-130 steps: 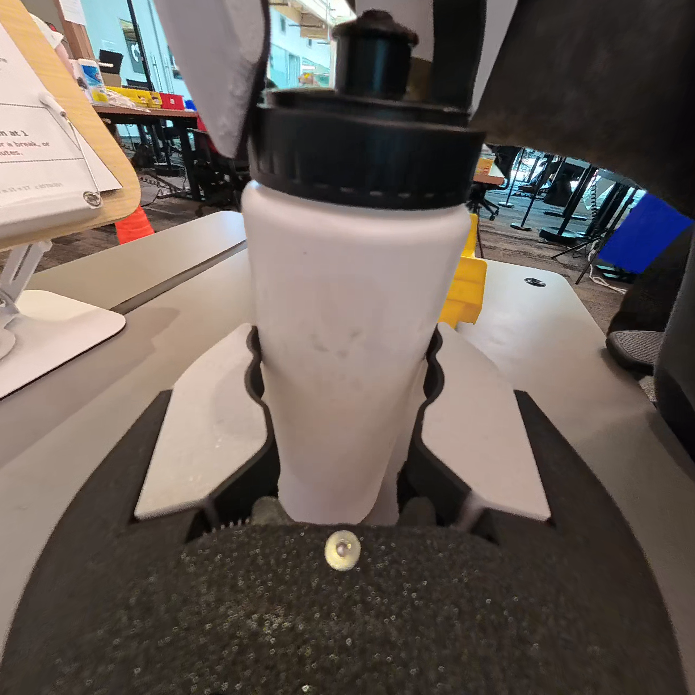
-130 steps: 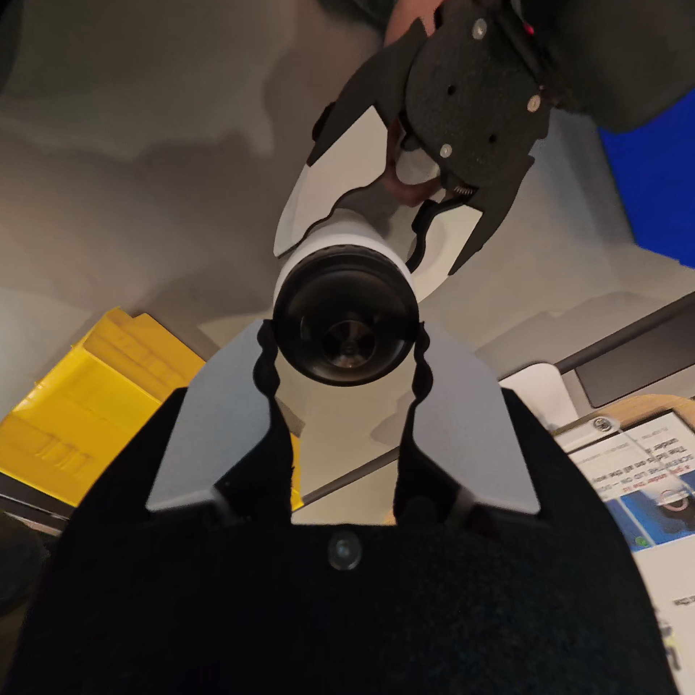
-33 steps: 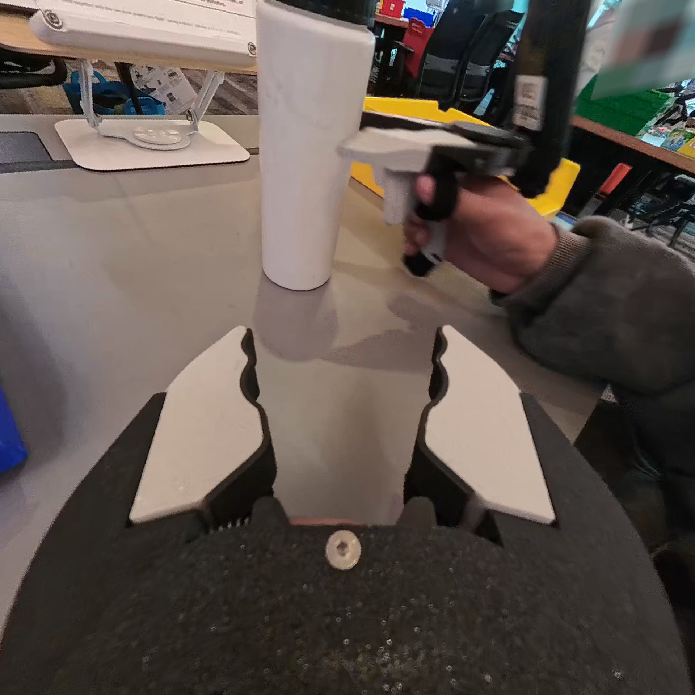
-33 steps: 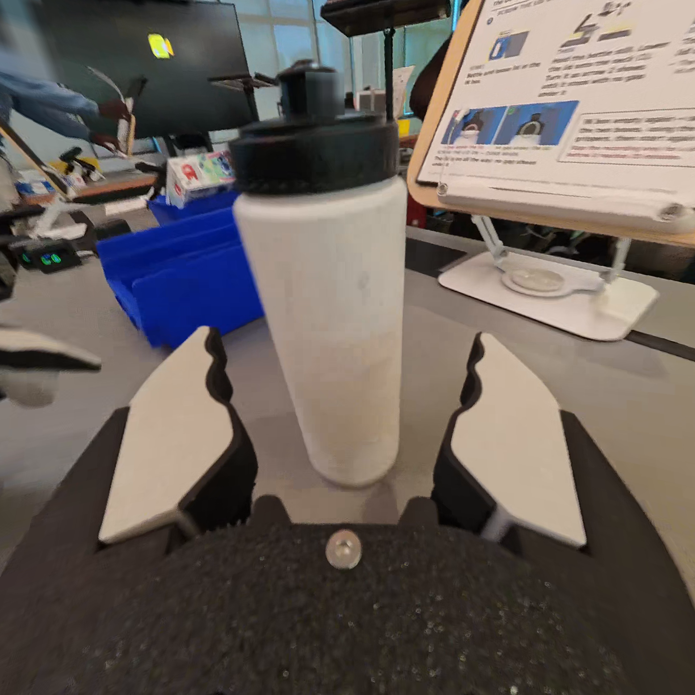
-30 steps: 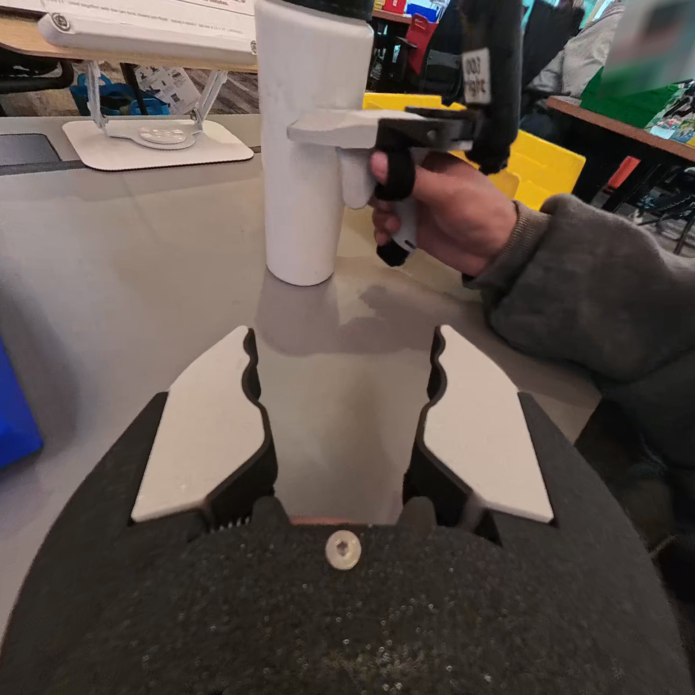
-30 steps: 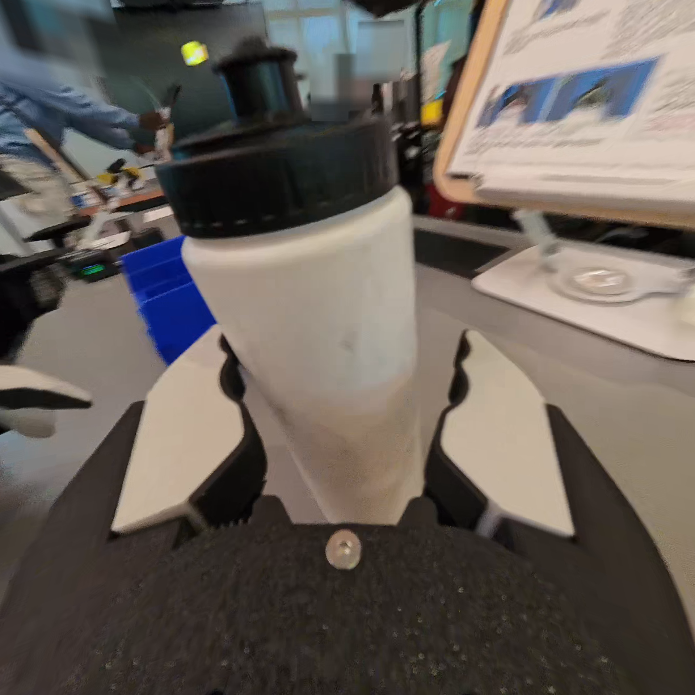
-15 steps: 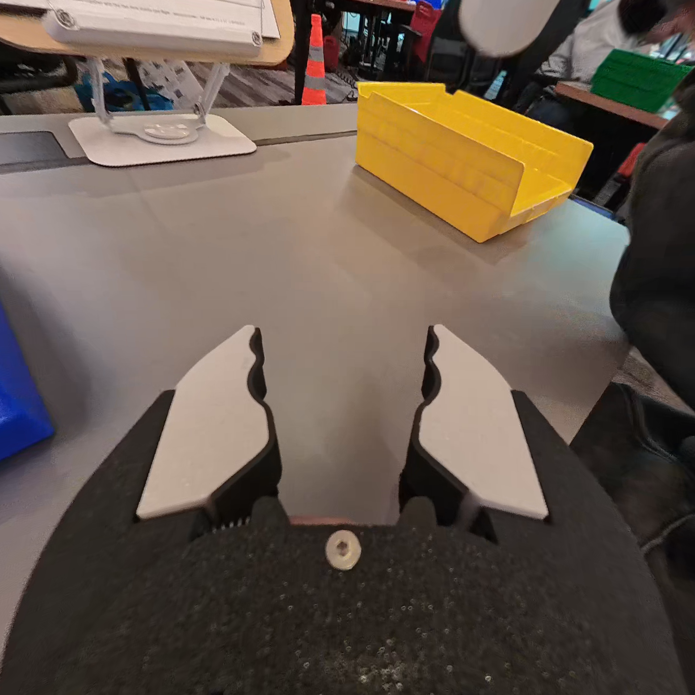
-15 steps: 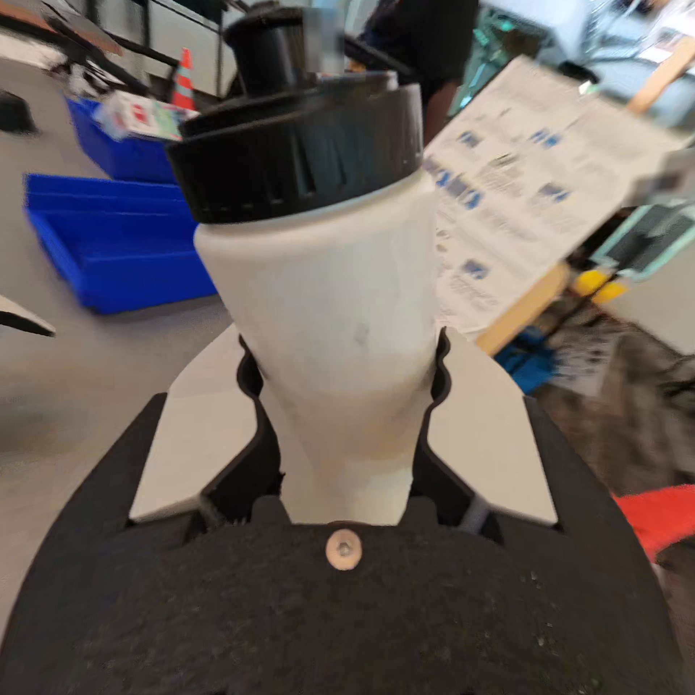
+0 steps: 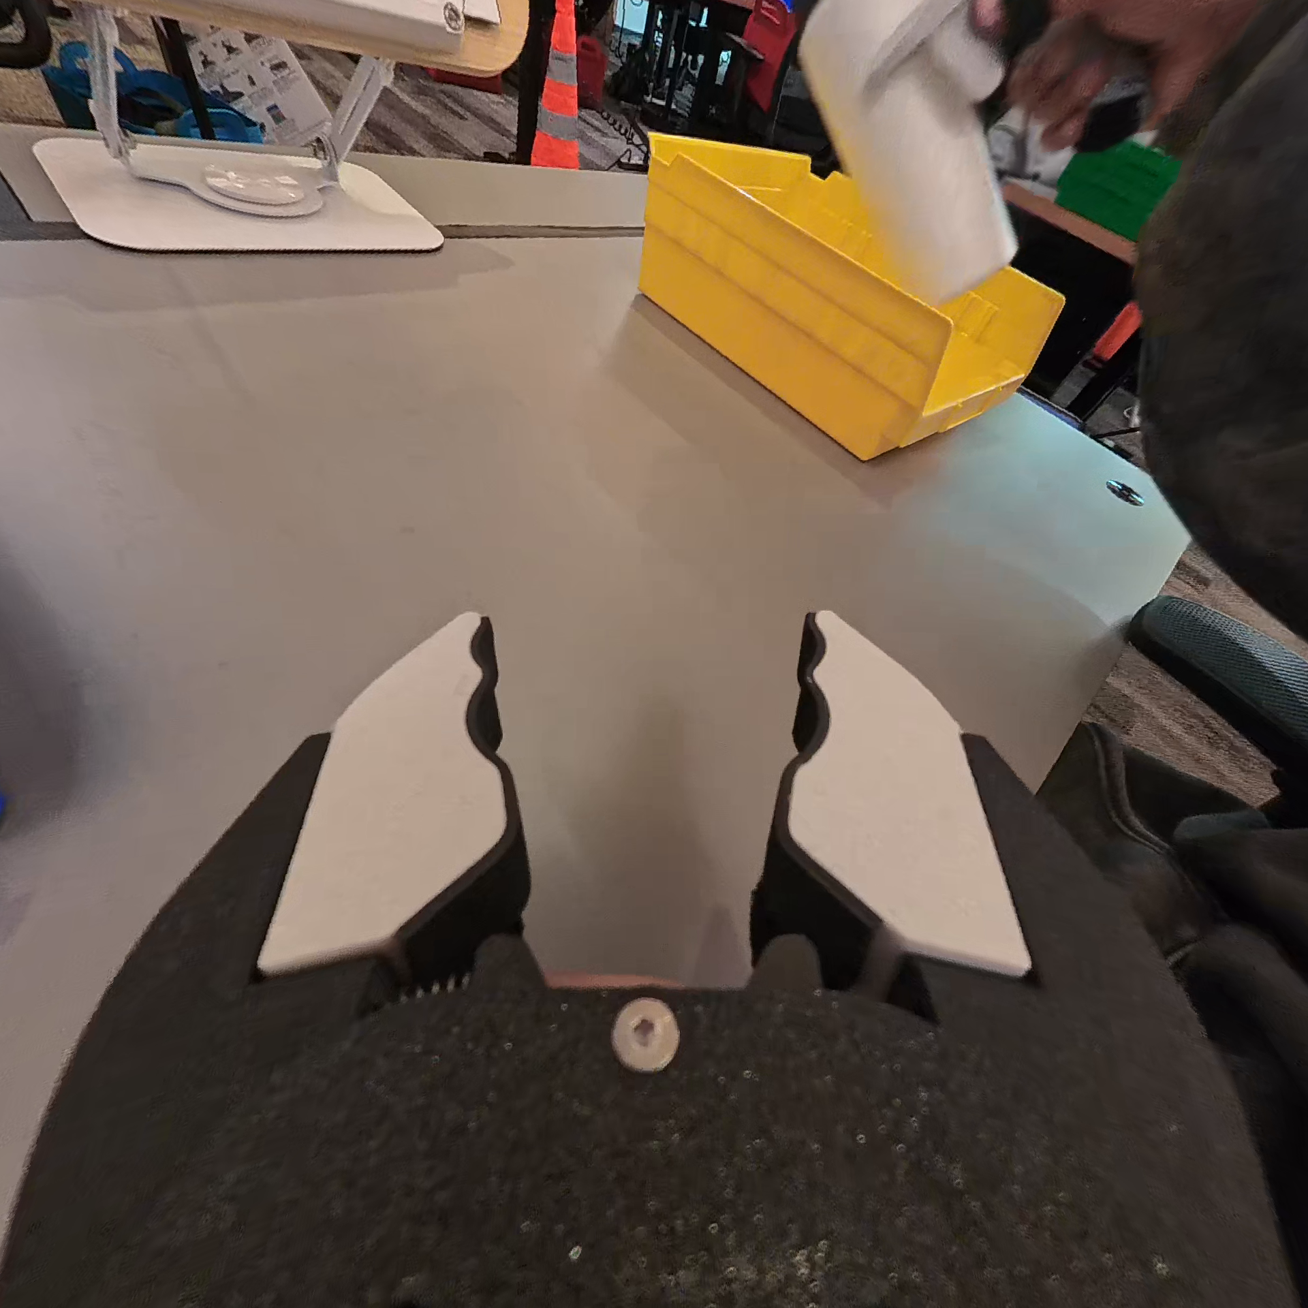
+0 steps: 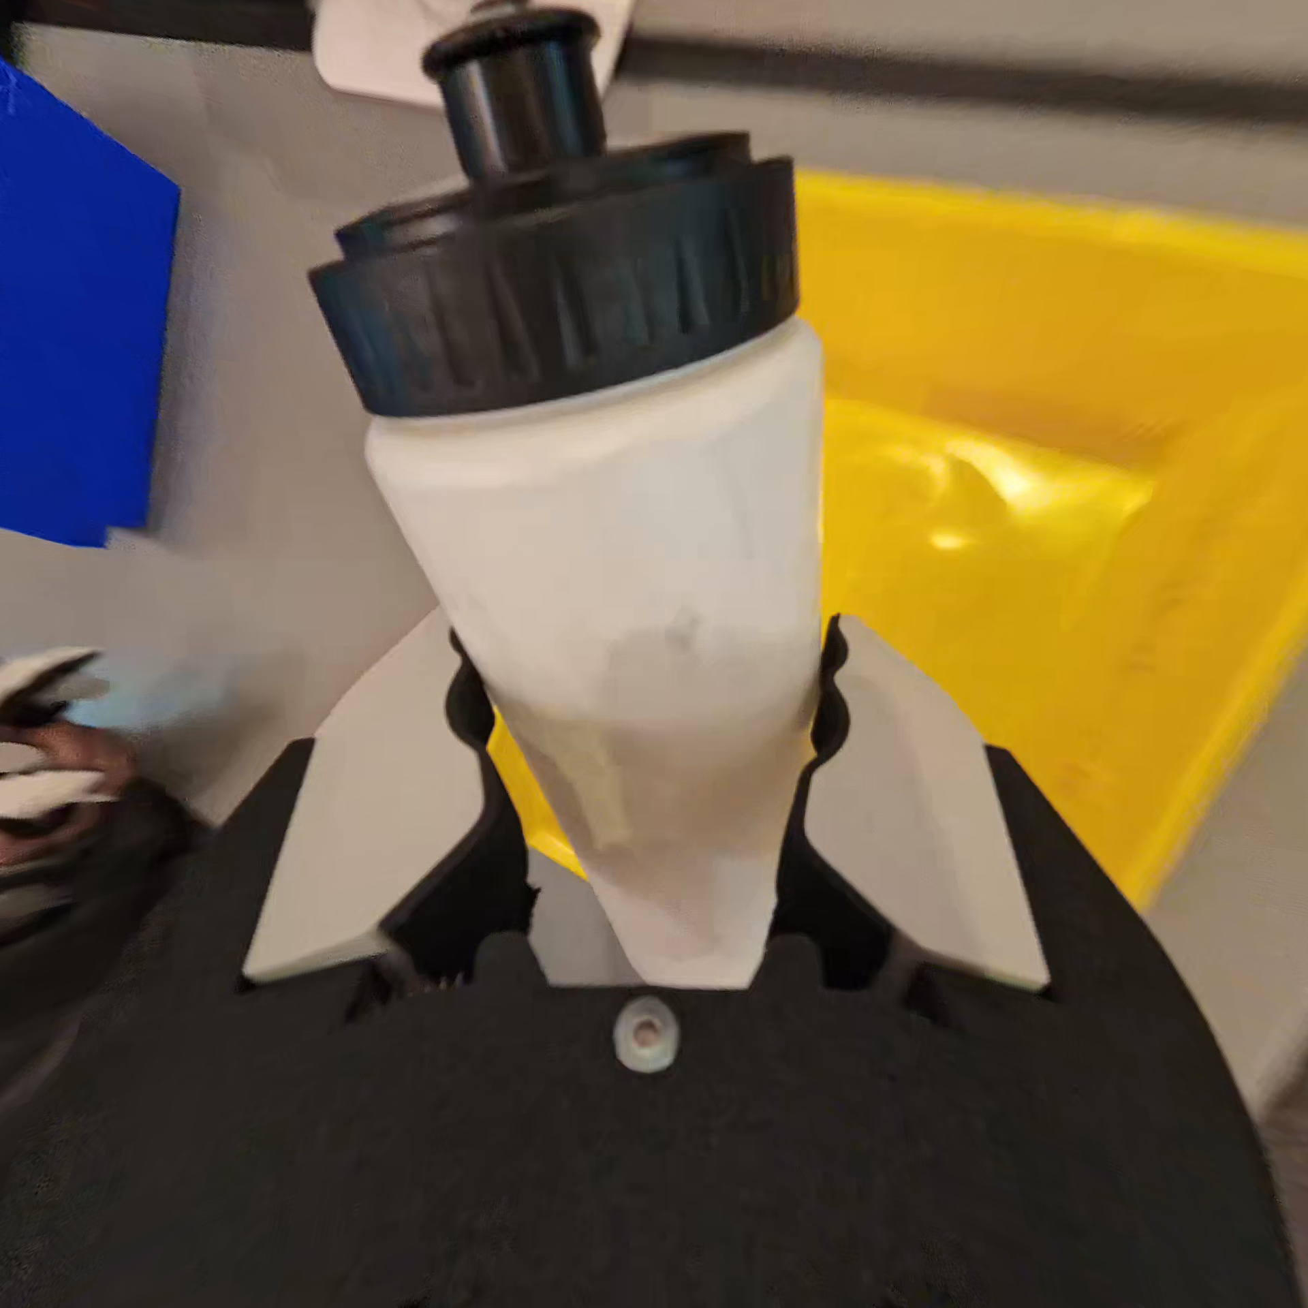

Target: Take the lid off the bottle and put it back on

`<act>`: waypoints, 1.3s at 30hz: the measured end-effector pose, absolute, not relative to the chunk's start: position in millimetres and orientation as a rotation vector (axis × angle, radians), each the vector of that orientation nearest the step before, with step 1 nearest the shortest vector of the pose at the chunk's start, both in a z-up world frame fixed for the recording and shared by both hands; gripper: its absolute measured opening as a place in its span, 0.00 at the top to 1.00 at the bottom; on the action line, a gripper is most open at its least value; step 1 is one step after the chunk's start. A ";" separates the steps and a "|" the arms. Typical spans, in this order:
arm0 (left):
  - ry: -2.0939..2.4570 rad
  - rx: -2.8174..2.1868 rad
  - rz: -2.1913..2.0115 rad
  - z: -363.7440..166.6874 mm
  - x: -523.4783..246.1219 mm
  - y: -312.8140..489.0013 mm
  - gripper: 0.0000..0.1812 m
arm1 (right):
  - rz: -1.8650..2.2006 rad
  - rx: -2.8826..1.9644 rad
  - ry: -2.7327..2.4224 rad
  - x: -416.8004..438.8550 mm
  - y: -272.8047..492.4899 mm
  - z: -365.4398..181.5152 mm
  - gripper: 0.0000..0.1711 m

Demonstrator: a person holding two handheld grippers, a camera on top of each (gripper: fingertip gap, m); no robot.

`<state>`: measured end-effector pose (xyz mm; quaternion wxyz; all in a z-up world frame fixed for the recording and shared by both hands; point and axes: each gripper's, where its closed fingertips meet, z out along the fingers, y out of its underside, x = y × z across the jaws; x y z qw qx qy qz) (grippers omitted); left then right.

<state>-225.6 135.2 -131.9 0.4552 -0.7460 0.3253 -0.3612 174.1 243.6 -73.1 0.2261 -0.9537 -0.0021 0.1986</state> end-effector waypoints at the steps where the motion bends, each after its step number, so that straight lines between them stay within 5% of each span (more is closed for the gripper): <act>1: 0.802 -1.837 -0.885 -131.2 -226.7 135.4 0.56 | 0.658 -2.672 0.071 167.8 246.5 -93.5 0.47; 9: 0.778 -1.830 -0.904 -126.3 -234.0 133.4 0.56 | 0.709 -2.846 0.357 160.1 253.1 -196.3 0.48; 15: 0.793 -1.793 -0.890 -121.6 -235.6 132.3 0.57 | 0.645 -2.859 0.267 161.4 251.9 -197.3 0.48; 21: 0.756 -1.755 -0.720 -107.4 -263.7 149.2 0.52 | 0.319 -2.301 -0.014 162.8 243.9 -41.7 0.45; 26: 0.648 -1.734 -0.632 -87.5 -307.4 167.3 0.56 | 0.266 -1.880 -0.175 114.2 147.2 15.6 0.57; 32: 0.459 -1.800 -0.589 -105.4 -360.5 178.0 0.58 | 0.284 -1.856 0.050 102.7 79.1 -82.5 0.67; 36: 0.388 -1.843 -0.469 -126.5 -384.8 188.9 0.73 | 0.058 -1.816 0.165 137.4 69.7 -109.8 0.67; 39: 0.361 -1.918 -0.442 -136.6 -390.1 195.6 0.65 | -0.172 -1.824 0.047 148.2 72.8 -108.1 0.67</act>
